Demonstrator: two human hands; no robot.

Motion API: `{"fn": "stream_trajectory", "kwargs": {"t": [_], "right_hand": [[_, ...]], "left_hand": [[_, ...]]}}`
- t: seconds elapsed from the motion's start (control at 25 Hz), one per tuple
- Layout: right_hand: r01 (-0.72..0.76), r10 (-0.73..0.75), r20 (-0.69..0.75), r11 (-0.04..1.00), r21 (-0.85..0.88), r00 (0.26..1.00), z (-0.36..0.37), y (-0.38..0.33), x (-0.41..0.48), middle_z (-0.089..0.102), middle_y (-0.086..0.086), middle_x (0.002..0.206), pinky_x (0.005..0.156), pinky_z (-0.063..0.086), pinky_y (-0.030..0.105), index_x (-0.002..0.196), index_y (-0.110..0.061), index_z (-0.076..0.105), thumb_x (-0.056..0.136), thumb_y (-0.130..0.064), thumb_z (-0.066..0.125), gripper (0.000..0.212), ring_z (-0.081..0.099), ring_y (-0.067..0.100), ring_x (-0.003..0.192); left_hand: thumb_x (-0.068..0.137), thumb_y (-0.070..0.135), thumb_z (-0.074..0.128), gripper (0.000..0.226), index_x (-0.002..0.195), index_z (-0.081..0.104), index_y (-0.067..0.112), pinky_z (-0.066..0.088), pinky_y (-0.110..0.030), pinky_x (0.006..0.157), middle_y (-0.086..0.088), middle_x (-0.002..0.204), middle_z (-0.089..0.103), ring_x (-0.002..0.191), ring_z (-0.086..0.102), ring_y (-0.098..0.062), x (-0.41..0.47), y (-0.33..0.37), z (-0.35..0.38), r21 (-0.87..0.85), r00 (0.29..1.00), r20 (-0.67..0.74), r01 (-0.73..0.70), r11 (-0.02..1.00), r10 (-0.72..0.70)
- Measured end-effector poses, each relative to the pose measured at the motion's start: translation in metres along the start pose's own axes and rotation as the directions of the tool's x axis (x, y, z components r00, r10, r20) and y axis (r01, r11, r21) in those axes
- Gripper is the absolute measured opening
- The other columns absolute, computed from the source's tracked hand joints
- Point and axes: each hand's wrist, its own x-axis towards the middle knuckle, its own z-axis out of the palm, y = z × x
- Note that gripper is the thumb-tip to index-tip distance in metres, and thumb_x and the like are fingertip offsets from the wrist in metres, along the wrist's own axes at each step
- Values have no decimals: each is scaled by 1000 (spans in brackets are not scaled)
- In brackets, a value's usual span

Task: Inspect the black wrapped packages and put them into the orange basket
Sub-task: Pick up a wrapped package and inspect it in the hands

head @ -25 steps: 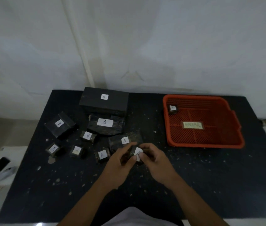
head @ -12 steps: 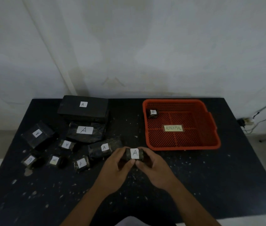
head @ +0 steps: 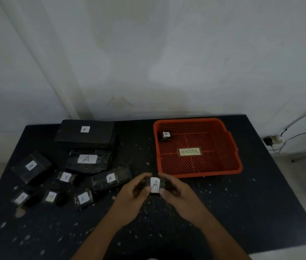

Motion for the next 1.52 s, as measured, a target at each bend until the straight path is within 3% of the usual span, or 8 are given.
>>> {"fn": "stream_trajectory", "kwargs": {"t": [0.2, 0.32, 0.44, 0.8, 1.08, 1.28, 1.36, 1.52], "right_hand": [[-33, 30, -113, 999, -24, 993, 9, 8, 3, 67, -13, 124, 99, 48, 14, 135, -29, 56, 97, -10, 59, 42, 60, -2, 117], [-65, 63, -120, 998, -11, 991, 3, 13, 7, 68, -10, 125, 105, 48, 24, 137, -25, 58, 97, -10, 60, 42, 61, 3, 119], [-76, 79, -116, 997, 25, 990, -8, 9, 12, 68, -15, 121, 102, 49, 19, 129, -33, 59, 95, -12, 62, 39, 61, -2, 115], [-121, 128, -120, 991, 64, 984, -27, 18, 28, 72, -29, 96, 87, 51, 8, 101, -44, 63, 98, -9, 58, 36, 64, -14, 98], [-168, 211, -199, 963, 212, 957, -61, 22, 60, 68, -3, 116, 78, 59, 24, 123, -21, 58, 92, -17, 68, 33, 67, 11, 103], [-184, 261, -286, 945, 272, 922, -80, 24, 99, 69, -2, 113, 88, 59, 35, 116, -20, 62, 91, -19, 70, 26, 66, 12, 101], [-202, 285, -329, 943, 265, 900, -85, 30, 115, 69, -5, 109, 93, 56, 38, 107, -25, 63, 90, -22, 71, 20, 65, 12, 101], [-244, 308, -379, 947, 208, 872, -91, 34, 150, 63, -8, 104, 74, 43, 17, 103, -27, 57, 90, -25, 69, 17, 58, 8, 96]], "left_hand": [[95, 14, 54, 37, 132, 52, 19, 49, -29, 101, 7, 119, 65, 111, 61, -4, 10, -13, 19, 100, 1000, -12, 23, 995, -21], [94, 13, 56, 36, 128, 54, 24, 48, -17, 98, 14, 115, 66, 107, 60, 6, 17, -9, 22, 115, 1000, -16, 14, 993, -12], [96, 16, 54, 36, 129, 50, 31, 43, -5, 92, 21, 118, 61, 109, 57, 13, 26, -6, 19, 71, 999, -2, 37, 997, -37], [98, 16, 49, 29, 123, 62, 22, 43, -2, 85, 13, 111, 68, 102, 60, 11, 64, -3, 37, 107, 999, -31, 45, 993, -42], [96, 27, 53, 36, 132, 57, 23, 47, -22, 101, 11, 125, 62, 114, 59, -1, 103, -6, 46, 48, 990, -76, 125, 991, -121], [97, 20, 51, 24, 116, 66, 17, 52, -12, 77, 6, 104, 71, 93, 66, -2, 138, -8, 40, 73, 949, -281, 169, 983, -142], [96, 16, 53, 23, 115, 65, 15, 51, -15, 82, 3, 107, 69, 94, 64, -3, 150, -10, 37, 99, 932, -331, 193, 976, -151], [94, 18, 56, 33, 127, 58, 13, 47, -22, 92, -2, 122, 63, 106, 61, -10, 169, -22, 34, 134, 923, -316, 270, 953, -218]]}}
